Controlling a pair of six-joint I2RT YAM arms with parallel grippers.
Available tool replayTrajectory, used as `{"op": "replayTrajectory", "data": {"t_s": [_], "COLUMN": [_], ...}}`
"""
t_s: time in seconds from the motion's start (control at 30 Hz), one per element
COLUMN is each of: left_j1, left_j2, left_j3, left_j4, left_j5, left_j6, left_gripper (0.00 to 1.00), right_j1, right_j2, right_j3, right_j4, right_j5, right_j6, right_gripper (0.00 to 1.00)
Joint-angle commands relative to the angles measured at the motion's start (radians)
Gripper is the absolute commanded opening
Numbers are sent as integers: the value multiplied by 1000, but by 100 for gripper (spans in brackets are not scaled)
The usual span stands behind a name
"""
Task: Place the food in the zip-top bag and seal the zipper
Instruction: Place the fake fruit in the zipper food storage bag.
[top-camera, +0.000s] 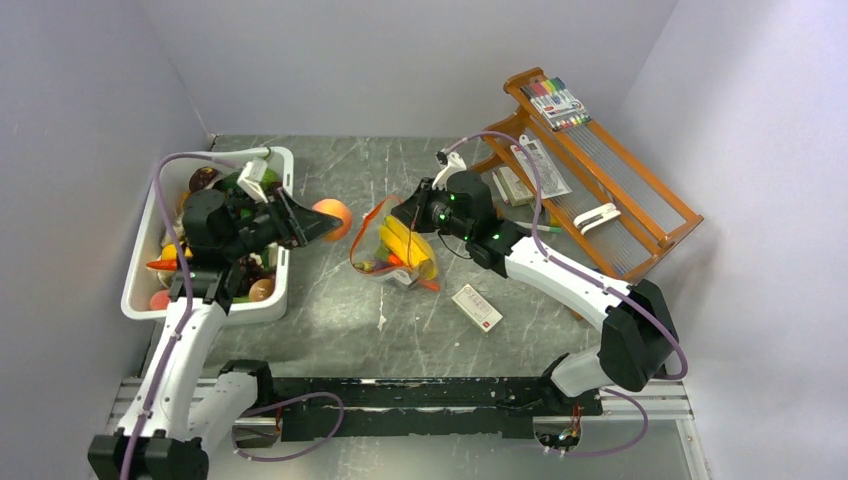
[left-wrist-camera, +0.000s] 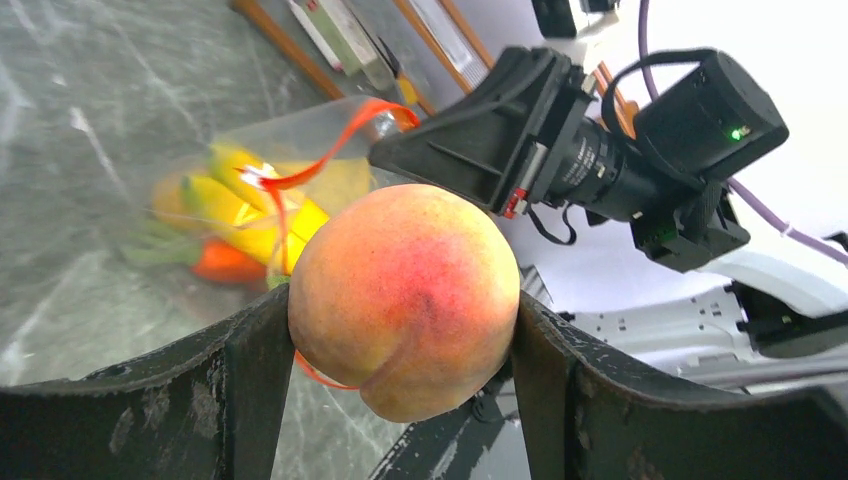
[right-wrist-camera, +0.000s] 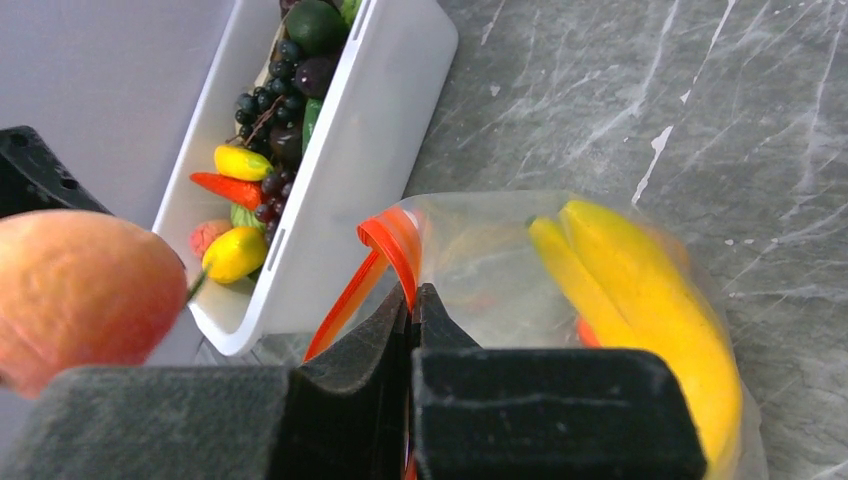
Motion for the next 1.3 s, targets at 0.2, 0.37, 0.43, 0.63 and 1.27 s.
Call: {"op": "replayTrajectory", "data": {"t_s": [0.2,0.37,0.43,0.63,1.27], "left_j1": [-264,-339,-348,-377,-431], "left_j2": [125,174,190,208,229], "left_j3": [11,12,11,10,55], "left_j4": [112,98,82,92,29], "left_j5": [-136,-218,-232,-268,-352], "left_j6": [1,53,67,81,121], "left_gripper": [44,45,46,48,86], "right_j1": [-4,-5,-5,-5,-4], "right_j2": [-38,-43,-41,-34,-31], "right_j3": [-8,-19,-18,-23,-20], "right_j4": [24,35,41,55,56], "right_j5": [-12,-7,-15,-26,-27], "right_j6": [4,13,18,21,13], "right_gripper": [0,0,0,0,0]}}
